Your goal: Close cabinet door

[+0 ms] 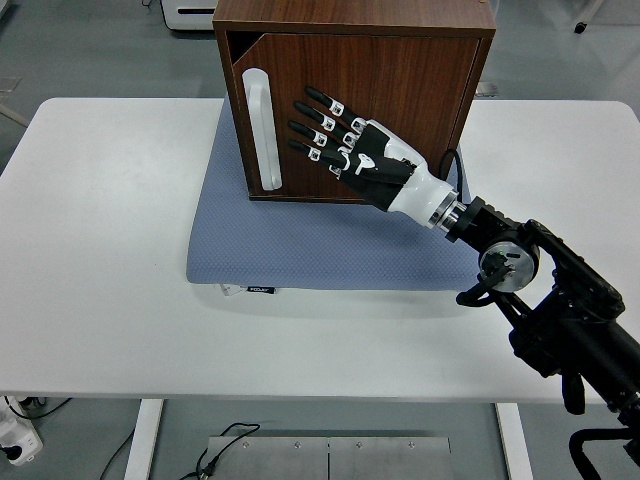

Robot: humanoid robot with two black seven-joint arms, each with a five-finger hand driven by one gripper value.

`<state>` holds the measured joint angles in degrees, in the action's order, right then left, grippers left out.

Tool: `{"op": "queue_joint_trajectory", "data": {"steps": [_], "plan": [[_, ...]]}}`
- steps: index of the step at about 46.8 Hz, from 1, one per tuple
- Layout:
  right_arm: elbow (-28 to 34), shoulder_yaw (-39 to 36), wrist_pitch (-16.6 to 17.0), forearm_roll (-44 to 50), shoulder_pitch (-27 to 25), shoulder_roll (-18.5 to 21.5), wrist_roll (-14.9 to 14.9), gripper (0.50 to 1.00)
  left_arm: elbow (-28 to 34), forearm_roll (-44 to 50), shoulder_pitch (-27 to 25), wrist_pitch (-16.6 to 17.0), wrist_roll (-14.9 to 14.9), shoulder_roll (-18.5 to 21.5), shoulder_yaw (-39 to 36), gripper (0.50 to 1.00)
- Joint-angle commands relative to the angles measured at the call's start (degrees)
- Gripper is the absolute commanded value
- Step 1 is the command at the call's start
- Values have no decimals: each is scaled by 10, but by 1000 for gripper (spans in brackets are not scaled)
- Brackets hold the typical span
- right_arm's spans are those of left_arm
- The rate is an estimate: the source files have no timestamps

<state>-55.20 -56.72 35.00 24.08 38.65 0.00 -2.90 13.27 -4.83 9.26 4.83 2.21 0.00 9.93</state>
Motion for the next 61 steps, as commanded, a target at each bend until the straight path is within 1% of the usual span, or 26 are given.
{"op": "queue_joint_trajectory", "data": {"steps": [1,13,26,34,40,51,61], "plan": [[-8,-2,0,0,-6,-5,-1,1000,0,0,0,0,0,0,0,1000],[-39,-8,0,0,-38,-43,-2,1000,0,0,1,0,0,0,0,1000],[-100,-46,0,0,-94,-116,-2,1000,0,0,0,0,0,0,0,1000],[-136,-74,0,0,-132,-150,-2,1000,0,0,1,0,1,0,0,1000],[-158,-91,0,0,-159,-163,-2,1000,0,0,1,0,0,0,0,1000],[-171,-124,0,0,-200,-183,-2,1000,0,0,1,0,0,0,0,1000],[-167,-182,0,-1,-238,-182,-2,1000,0,0,0,0,0,0,0,1000]]}}
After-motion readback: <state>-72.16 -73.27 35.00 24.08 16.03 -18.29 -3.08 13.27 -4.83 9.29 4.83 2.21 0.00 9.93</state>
